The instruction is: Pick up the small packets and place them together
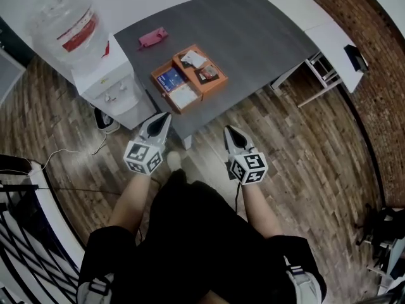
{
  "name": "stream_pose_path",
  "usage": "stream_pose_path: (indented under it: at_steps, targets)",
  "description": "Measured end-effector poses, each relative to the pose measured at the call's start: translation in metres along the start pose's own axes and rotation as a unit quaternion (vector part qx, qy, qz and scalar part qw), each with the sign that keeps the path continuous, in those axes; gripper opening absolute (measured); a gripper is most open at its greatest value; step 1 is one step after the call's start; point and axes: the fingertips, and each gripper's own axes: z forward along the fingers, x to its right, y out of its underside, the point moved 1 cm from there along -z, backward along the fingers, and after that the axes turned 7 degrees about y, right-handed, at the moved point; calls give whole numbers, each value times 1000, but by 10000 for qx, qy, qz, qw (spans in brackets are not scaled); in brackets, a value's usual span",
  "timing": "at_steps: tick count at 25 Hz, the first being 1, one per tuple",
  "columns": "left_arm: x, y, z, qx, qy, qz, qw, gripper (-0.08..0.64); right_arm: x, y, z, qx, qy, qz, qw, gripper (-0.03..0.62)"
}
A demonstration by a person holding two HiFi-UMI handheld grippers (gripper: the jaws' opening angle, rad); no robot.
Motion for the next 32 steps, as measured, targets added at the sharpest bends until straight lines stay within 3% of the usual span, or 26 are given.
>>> stream_pose_path:
  at_steps: [7, 14, 22, 28, 32]
  targets:
    - [22, -16, -45, 206, -288, 290, 9990, 0, 0, 1, -33, 367, -43, 72, 9993, 3]
    - [2, -7, -79, 399, -504, -226, 9977, 0, 6, -6, -48, 448, 380, 72, 9982, 3]
    - [-21, -30, -130, 646, -694, 36, 9955, -1, -21, -6, -40, 659, 624, 161, 9957, 2]
    - [-38, -47, -154, 1232, -632, -535, 9889, 0, -35, -11, -38, 745, 757, 263, 9940, 2]
    - [-36, -53, -154, 1242, -585, -187, 9904, 0, -45, -22, -32, 820, 645, 101, 9945, 2]
